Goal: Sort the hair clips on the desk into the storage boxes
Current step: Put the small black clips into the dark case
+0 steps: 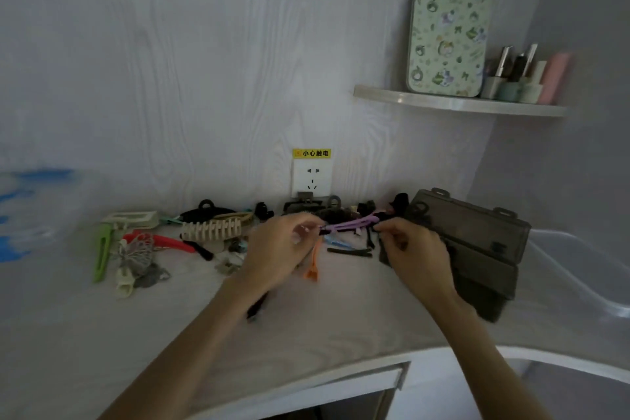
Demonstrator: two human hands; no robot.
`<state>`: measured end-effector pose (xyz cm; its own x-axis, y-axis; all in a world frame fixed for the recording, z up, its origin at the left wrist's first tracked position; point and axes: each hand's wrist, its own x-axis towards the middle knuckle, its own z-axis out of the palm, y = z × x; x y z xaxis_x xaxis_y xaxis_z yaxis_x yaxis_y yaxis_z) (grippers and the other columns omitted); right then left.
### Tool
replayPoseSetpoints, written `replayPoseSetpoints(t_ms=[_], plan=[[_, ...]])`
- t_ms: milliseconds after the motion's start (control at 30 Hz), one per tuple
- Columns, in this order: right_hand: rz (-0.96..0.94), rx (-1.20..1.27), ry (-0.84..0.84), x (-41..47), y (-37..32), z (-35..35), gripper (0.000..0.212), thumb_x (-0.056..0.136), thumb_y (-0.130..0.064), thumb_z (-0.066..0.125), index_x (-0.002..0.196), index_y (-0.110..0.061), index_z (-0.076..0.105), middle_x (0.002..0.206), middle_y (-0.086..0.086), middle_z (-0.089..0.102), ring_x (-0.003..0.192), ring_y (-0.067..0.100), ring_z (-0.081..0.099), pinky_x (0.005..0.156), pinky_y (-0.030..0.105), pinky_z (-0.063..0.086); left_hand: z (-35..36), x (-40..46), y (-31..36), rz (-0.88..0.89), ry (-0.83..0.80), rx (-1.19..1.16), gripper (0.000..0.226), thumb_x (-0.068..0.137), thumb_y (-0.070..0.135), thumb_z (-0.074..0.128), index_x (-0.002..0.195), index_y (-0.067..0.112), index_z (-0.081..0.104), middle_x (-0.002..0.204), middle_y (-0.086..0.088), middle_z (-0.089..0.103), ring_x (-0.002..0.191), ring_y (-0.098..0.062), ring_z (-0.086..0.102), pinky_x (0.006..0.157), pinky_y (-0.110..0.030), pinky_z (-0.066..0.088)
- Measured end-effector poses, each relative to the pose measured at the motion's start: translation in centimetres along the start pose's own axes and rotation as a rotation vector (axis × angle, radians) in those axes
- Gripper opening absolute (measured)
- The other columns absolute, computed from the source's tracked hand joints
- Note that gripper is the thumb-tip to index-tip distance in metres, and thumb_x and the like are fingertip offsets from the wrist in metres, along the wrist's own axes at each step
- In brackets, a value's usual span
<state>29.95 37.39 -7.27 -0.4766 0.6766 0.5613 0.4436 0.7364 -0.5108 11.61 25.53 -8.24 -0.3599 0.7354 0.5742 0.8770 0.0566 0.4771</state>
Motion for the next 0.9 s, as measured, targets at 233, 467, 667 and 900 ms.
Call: replayPoseSetpoints(t_ms=[233,467,667,900], plan=[[-0.149,0.082,-0.366,-1.9,-6.8,7.9,0.021,0.091,-0.023,0.053,0.106,-0.030,0.065,0.099,-0.006,0.064,0.090,0.009,0.057,0.078,0.025,0.048,-7.6,-5.0,-6.9,-0.324,-0.103,0.038,0.029,0.074,0.060,0.063,0.096,0.042,0.064,0.093,0.025,0.060,0.083,0.005,0.056,0.066,-0.014,0.043],[-0.028,0.093,-0.190,-0.3,-7.4,11.3,0.026,0.095,-0.020,0.042,0.112,-0.023,0.061,0.112,-0.003,0.063,0.090,0.016,0.062,0.084,0.034,0.050,-6.4,-6.9,-7.7,-0.188,-0.236,0.132,0.055,0.067,0.079,0.049,0.109,0.043,0.052,0.106,0.025,0.048,0.092,0.005,0.045,0.068,-0.015,0.039],[0.236,0.043,-0.146,1.1,-5.4,11.6,0.040,0.087,-0.022,0.057,0.126,-0.020,0.048,0.121,0.003,0.054,0.092,0.019,0.059,0.080,0.030,0.046,-5.3,-6.8,-7.5,-0.144,-0.180,0.054,0.022,0.081,0.052,0.059,0.097,0.037,0.057,0.104,0.018,0.050,0.095,0.001,0.048,0.080,-0.022,0.045],[0.135,-0.173,-0.283,2.4,-6.3,12.3,0.028,0.087,-0.032,0.053,0.113,-0.023,0.060,0.120,0.000,0.056,0.102,0.021,0.058,0.076,0.027,0.042,-5.5,-6.5,-8.0,-0.231,-0.084,0.114,0.008,0.089,0.032,0.055,0.096,0.030,0.058,0.100,0.013,0.054,0.092,-0.007,0.051,0.078,-0.025,0.045]])
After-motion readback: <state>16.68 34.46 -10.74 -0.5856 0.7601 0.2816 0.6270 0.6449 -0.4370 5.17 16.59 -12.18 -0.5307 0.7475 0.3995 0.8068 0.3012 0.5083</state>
